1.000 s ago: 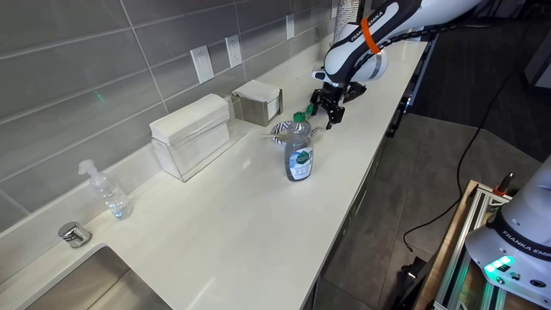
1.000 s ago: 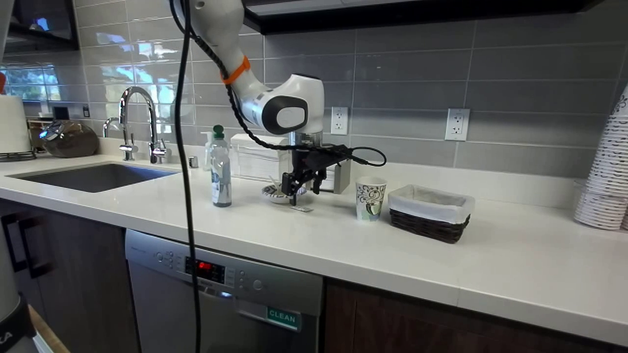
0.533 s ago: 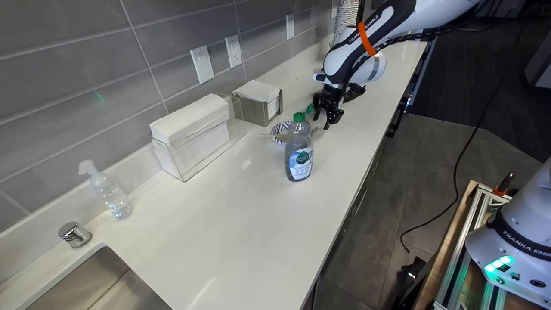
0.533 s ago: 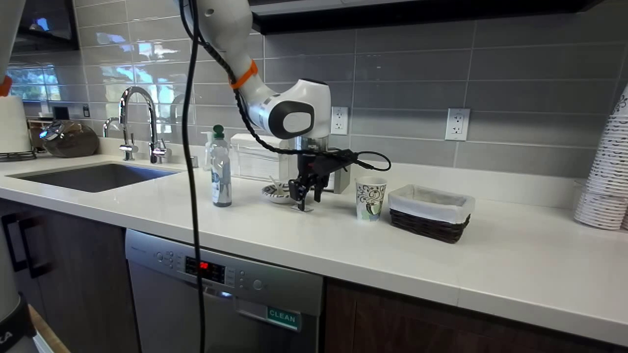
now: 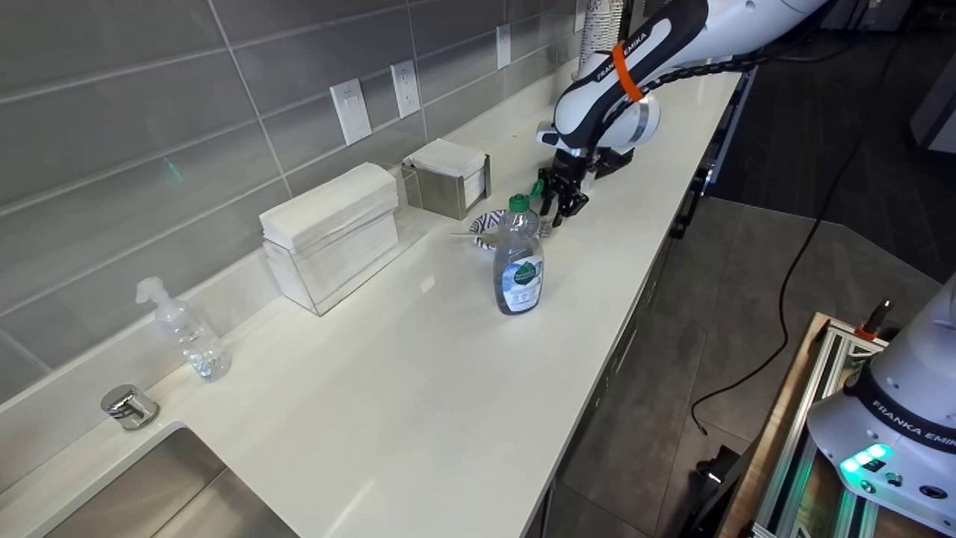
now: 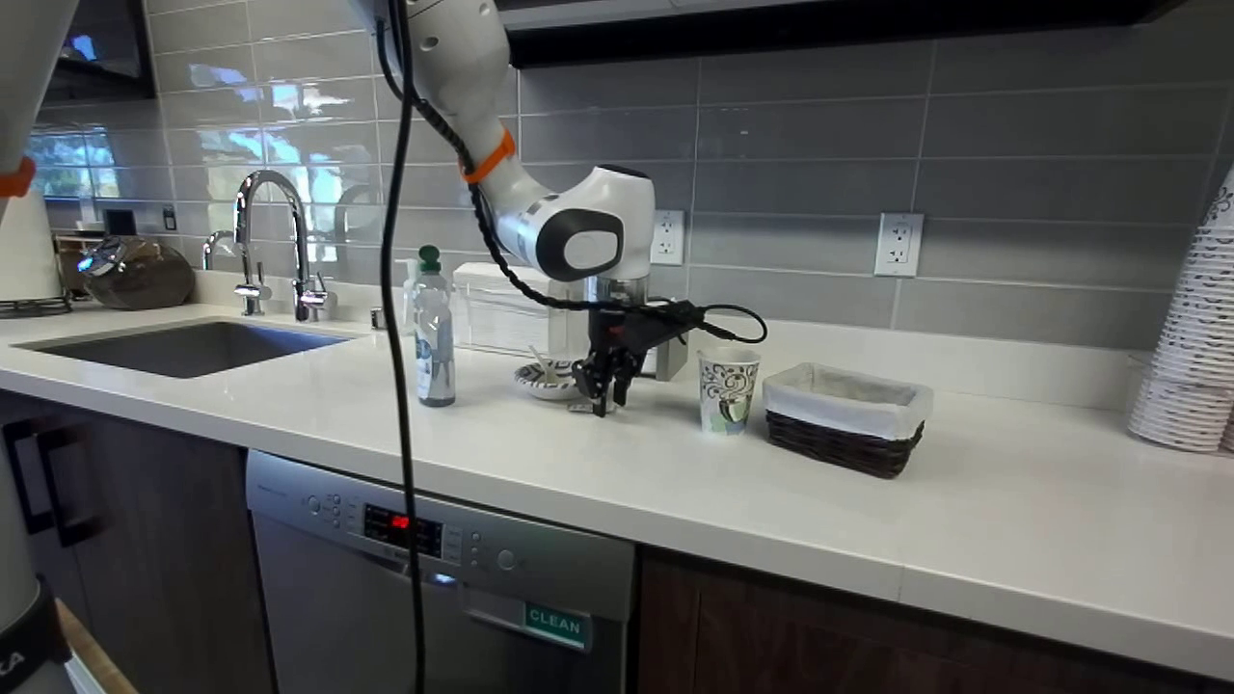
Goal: Put the white item on the countertop in the basket
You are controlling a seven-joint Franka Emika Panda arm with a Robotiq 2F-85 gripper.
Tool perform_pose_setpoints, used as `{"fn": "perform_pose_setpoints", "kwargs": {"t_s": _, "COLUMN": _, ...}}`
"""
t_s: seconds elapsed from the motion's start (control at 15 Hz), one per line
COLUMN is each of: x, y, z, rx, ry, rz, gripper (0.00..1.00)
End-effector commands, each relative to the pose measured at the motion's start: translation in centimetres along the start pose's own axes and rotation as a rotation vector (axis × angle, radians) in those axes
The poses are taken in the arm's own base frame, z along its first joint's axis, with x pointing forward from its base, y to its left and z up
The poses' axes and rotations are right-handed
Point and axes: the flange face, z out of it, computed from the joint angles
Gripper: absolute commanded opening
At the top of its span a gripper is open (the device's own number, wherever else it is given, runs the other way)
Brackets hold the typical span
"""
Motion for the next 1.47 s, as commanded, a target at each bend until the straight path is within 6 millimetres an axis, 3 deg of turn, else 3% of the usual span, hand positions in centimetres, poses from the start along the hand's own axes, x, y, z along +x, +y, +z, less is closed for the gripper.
{"fn": "perform_pose_setpoints", "kwargs": {"t_s": 0.0, "x": 0.1, "y": 0.5, "z": 0.7, "rx": 0.032, "ry": 0.029, "rz": -0.021, "gripper": 0.39}}
{"fn": "perform_pose_setpoints", "kwargs": {"t_s": 0.13, "x": 0.1, "y": 0.6, "z": 0.8, "rx": 0.041, "ry": 0.036, "rz": -0.025, "gripper": 0.30}}
{"fn": "perform_pose_setpoints", "kwargs": {"t_s": 0.2, "x": 0.1, "y": 0.5, "z": 0.8, "rx": 0.044, "ry": 0.037, "rz": -0.028, "gripper": 0.34}}
{"fn": "perform_pose_setpoints", "kwargs": {"t_s": 0.33, "x": 0.0, "y": 0.5, "z": 0.9, "rx": 0.057, "ry": 0.042, "rz": -0.030, "gripper": 0.32}}
{"fn": "perform_pose_setpoints", "kwargs": {"t_s": 0.47, "x": 0.1, "y": 0.4, "z": 1.0, "rx": 0.066, "ry": 0.046, "rz": -0.029, "gripper": 0.24}}
{"fn": "perform_pose_setpoints", "kwargs": {"t_s": 0.6, "x": 0.1, "y": 0.4, "z": 1.0, "rx": 0.073, "ry": 0.049, "rz": -0.031, "gripper": 0.01}}
{"fn": "perform_pose_setpoints", "kwargs": {"t_s": 1.13, "x": 0.3, "y": 0.1, "z": 0.7, "rx": 0.089, "ry": 0.059, "rz": -0.022, "gripper": 0.00}}
{"fn": "perform_pose_setpoints", "kwargs": {"t_s": 1.4, "x": 0.7, "y": 0.3, "z": -1.4, "rx": 0.058, "ry": 0.028, "rz": -0.021, "gripper": 0.00}}
